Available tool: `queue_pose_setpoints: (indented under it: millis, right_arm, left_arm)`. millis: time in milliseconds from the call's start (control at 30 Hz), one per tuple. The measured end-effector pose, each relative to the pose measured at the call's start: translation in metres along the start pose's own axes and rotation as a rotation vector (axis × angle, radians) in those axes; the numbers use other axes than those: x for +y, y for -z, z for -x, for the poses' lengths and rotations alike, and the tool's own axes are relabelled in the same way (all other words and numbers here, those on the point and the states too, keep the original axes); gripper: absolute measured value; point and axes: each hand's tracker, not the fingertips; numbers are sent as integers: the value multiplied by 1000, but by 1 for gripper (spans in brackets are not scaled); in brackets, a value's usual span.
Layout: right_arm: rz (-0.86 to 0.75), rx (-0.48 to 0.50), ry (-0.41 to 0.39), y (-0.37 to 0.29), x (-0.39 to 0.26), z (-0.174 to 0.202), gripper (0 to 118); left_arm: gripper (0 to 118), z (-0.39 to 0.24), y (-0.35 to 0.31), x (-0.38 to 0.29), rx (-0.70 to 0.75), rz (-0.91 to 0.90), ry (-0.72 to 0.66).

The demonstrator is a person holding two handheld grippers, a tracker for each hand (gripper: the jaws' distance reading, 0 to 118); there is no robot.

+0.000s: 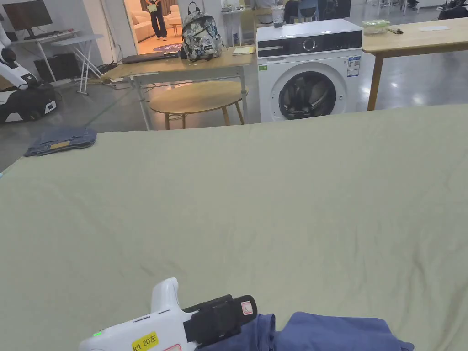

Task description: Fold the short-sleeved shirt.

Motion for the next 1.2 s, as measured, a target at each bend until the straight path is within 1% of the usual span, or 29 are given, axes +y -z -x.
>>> queue_pose_setpoints:
  millis: [33, 100, 133, 200, 233, 267, 300, 333, 367, 400, 433, 467, 500, 533, 600, 667, 700, 767, 800, 833, 867, 900, 933, 1000, 1033, 1067, 1133, 1167, 1200]
  right_arm:
    - [7, 0, 2, 1, -1, 0, 0]
    - [16, 2, 4, 2, -2, 3, 0]
    - [20, 5, 5, 3, -2, 5, 0]
    - [30, 10, 2, 3, -4, 9, 0]
    - [35, 10, -4, 3, -4, 12, 0]
    - [41, 9, -14, 3, -5, 15, 0]
    - [47, 9, -20, 3, -5, 18, 0]
    - [55, 11, -26, 3, -6, 21, 0]
    - [61, 14, -30, 4, -5, 19, 0]
    - [65, 18, -32, 5, -6, 19, 0]
    - [71, 26, -31, 8, -7, 20, 0]
    - [81, 36, -27, 11, -7, 21, 0]
    - [92, 42, -25, 15, -7, 23, 0]
    - [97, 43, -30, 17, -7, 25, 0]
    - [101, 51, -38, 21, -7, 29, 0]
    - [118, 76, -43, 25, -7, 32, 0]
    - [124, 78, -50, 26, -8, 33, 0]
    - [141, 88, -62, 30, -13, 30, 0]
    - [152, 90, -64, 32, -15, 30, 0]
    - [159, 87, -66, 32, -16, 31, 0]
    - [162, 82, -67, 32, -17, 32, 0]
    - [163, 81, -67, 31, -18, 32, 0]
    - [165, 83, -66, 30, -18, 31, 0]
    - [163, 84, -67, 27, -17, 32, 0]
    - [158, 80, -73, 25, -16, 32, 0]
    - [151, 75, -80, 22, -15, 31, 0]
    - [137, 68, -83, 18, -12, 29, 0]
    - [130, 66, -79, 15, -11, 27, 0]
    - [126, 68, -71, 14, -11, 24, 0]
  left_arm:
    - [0, 6, 0, -1, 42, 19, 8]
    - [0, 12, 11, -13, 200, 41, 88]
    - [0, 3, 22, -18, 223, 96, 69]
    - [0, 11, 46, -38, 192, 219, 38]
    - [0, 10, 61, -50, 196, 256, 58]
    - [0, 25, 77, -60, 264, 313, 101]
    - [0, 28, 83, -65, 303, 303, 119]
    - [0, 30, 75, -61, 239, 214, 84]
    - [0, 32, 71, -55, 215, 209, 31]
    - [17, 30, 66, -48, 200, 220, -22]
    - [52, 32, 58, -43, 164, 204, -49]
    - [74, 33, 43, -36, 117, 173, -33]
    - [90, 33, 23, -28, 114, 113, -25]
    - [97, 38, 1, -20, 123, 47, -33]
    - [97, 53, -42, -1, 90, -52, -100]
    - [97, 74, -86, 12, 93, -146, -171]
    - [97, 88, -99, 14, 132, -162, -186]
    - [96, 118, -112, 14, 226, -154, -273]
    - [91, 123, -109, 6, 254, -157, -318]
    - [65, 132, -106, -1, 226, -157, -380]
    - [46, 140, -95, -12, 141, -129, -436]
    - [22, 142, -84, -21, 96, -114, -482]
    - [11, 137, -69, -31, 31, -88, -488]
    - [11, 129, -45, -43, -2, -69, -494]
    - [11, 127, -36, -47, 44, -65, -486]
    - [9, 118, -33, -51, 49, -52, -489]
    - [8, 108, -43, -50, 27, -135, -530]
    - [8, 101, -54, -44, 43, -179, -519]
    - [8, 108, -67, -33, 62, -198, -494]
